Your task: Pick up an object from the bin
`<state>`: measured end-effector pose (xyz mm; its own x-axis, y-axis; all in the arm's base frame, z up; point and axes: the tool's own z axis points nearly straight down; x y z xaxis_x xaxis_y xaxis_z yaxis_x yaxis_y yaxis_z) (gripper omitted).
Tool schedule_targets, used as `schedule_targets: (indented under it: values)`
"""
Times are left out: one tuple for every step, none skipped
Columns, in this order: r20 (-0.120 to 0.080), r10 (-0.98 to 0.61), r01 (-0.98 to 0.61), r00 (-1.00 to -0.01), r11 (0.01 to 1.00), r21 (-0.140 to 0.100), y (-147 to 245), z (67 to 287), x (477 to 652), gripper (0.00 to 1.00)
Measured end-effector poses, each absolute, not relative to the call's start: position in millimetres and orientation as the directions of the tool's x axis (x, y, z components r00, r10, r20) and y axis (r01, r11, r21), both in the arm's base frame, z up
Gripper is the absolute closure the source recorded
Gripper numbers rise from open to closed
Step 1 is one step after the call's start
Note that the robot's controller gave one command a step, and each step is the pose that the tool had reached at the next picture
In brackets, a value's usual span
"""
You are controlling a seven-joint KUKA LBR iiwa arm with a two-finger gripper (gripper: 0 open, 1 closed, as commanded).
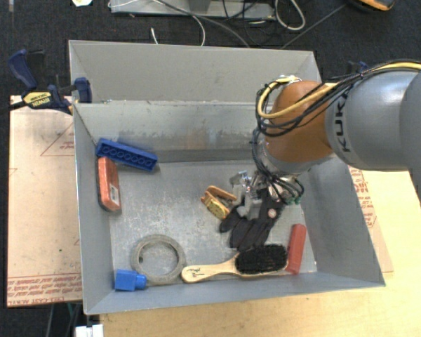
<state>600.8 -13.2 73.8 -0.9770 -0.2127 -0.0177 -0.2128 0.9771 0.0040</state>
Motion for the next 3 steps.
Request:
schedule_targets:
  values:
    - [-0.021,-0.016,-0.016,-1.0,1.0,0.012,-19,73,595.8,1.0]
    - [-0.021,-0.036,-0.036,-0.999,0.999,0.009,-17,72,606.0,1.0]
    - [-0.026,0.174,0.174,-0.984,0.985,0.015,-16,73,599.8,1.0]
